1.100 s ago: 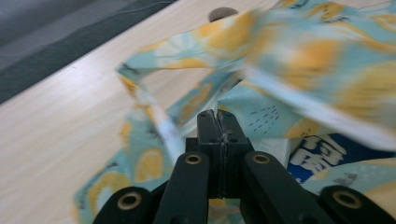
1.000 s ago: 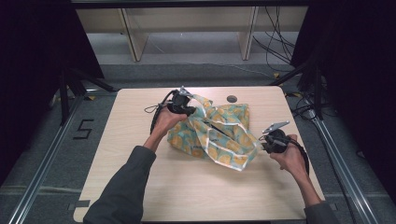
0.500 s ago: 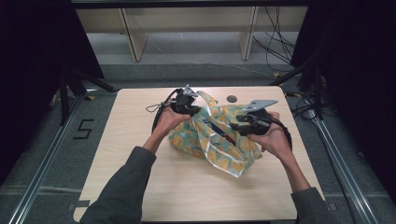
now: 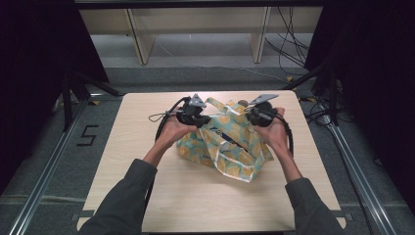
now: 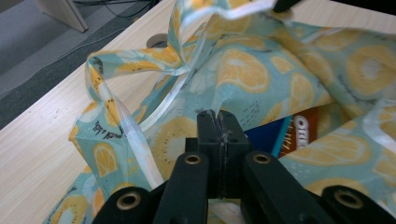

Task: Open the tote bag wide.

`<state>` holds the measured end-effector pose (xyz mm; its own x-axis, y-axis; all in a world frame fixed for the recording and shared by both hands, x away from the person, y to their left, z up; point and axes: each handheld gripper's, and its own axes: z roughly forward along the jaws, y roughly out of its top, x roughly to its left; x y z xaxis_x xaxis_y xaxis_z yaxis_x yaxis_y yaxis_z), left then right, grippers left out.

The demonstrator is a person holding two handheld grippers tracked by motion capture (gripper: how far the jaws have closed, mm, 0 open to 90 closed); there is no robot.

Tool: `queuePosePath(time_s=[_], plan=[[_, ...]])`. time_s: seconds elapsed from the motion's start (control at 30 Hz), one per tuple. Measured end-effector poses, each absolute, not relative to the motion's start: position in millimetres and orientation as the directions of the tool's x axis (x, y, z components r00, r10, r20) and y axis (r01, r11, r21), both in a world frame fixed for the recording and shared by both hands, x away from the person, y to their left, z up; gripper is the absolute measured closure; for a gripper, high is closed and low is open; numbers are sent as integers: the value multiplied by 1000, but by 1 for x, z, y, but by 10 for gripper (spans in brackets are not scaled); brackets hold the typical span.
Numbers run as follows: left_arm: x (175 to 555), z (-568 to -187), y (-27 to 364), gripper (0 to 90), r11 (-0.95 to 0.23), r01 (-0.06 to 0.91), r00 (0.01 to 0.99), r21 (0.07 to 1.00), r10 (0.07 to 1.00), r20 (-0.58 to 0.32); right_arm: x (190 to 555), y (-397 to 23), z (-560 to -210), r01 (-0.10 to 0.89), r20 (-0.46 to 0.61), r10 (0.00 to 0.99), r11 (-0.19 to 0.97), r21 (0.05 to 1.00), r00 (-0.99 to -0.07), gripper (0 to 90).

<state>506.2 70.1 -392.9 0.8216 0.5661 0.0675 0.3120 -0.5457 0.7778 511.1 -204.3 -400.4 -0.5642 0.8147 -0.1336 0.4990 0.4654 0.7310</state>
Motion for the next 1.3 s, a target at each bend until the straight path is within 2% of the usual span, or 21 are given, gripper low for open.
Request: queuePosePath(time_s=[0.07, 0.1, 0.13, 0.2, 0.3, 0.37, 0.4, 0.47, 0.57, 0.6, 0.7, 0.77, 0.83, 0.9, 0.93, 1.07, 1.17, 1.23, 1.3], plan=[[502, -392, 73, 892, -530, 307, 825, 790, 563, 57, 524, -231, -409, 553, -125, 844, 445, 704, -521, 900], [502, -392, 73, 892, -530, 307, 825, 790, 563, 57, 524, -231, -409, 553, -125, 844, 445, 704, -521, 900], [500, -390, 74, 892, -532, 291, 835, 795, 547, 60, 535, -257, -429, 614, -73, 873, 396, 683, -482, 900], [499, -390, 72, 892, -533, 279, 844, 798, 533, 61, 535, -266, -450, 681, 62, 907, 265, 683, -415, 900], [503, -393, 66, 893, -540, 290, 839, 790, 541, 62, 532, -267, -471, 734, 138, 897, 247, 633, -421, 900], [507, -394, 65, 892, -527, 303, 828, 794, 558, 54, 534, -270, -482, 729, 120, 887, 282, 623, -446, 883], [508, -395, 65, 892, -521, 311, 824, 795, 565, 48, 534, -270, -484, 727, 127, 893, 261, 635, -432, 860], [512, -395, 68, 891, -516, 317, 816, 796, 575, 48, 530, -274, -475, 745, 153, 894, 244, 621, -421, 828], [517, -396, 72, 891, -495, 344, 800, 798, 600, 27, 522, -289, -451, 681, 163, 861, 251, 688, -482, 822], [519, -396, 73, 891, -490, 350, 797, 798, 604, 22, 513, -289, -437, 699, 205, 862, 214, 682, -464, 825], [522, -396, 70, 891, -493, 362, 790, 792, 612, 20, 494, -288, -406, 595, 149, 847, 222, 773, -510, 846], [524, -396, 67, 890, -497, 368, 786, 786, 618, 23, 482, -281, -389, 536, 122, 826, 237, 810, -550, 878], [526, -396, 65, 890, -504, 368, 787, 782, 617, 28, 476, -274, -383, 520, 103, 812, 265, 812, -574, 893], [530, -397, 62, 890, -500, 380, 781, 779, 624, 19, 460, -241, -379, 491, 81, 755, 338, 803, -651, 900], [531, -398, 62, 890, -496, 388, 776, 776, 630, 14, 458, -229, -382, 468, 53, 728, 382, 797, -684, 900], [536, -401, 61, 890, -489, 407, 770, 771, 638, -1, 451, -175, -404, 474, 55, 661, 475, 741, -749, 900], [539, -401, 62, 890, -495, 391, 779, 776, 628, 8, 458, -147, -420, 482, 8, 657, 544, 687, -754, 900], [537, -401, 62, 889, -487, 413, 769, 770, 639, -9, 462, -140, -426, 490, 7, 663, 545, 681, -749, 900], [538, -400, 63, 889, -481, 418, 766, 771, 643, -14, 465, -122, -438, 526, 40, 651, 574, 627, -758, 900]])
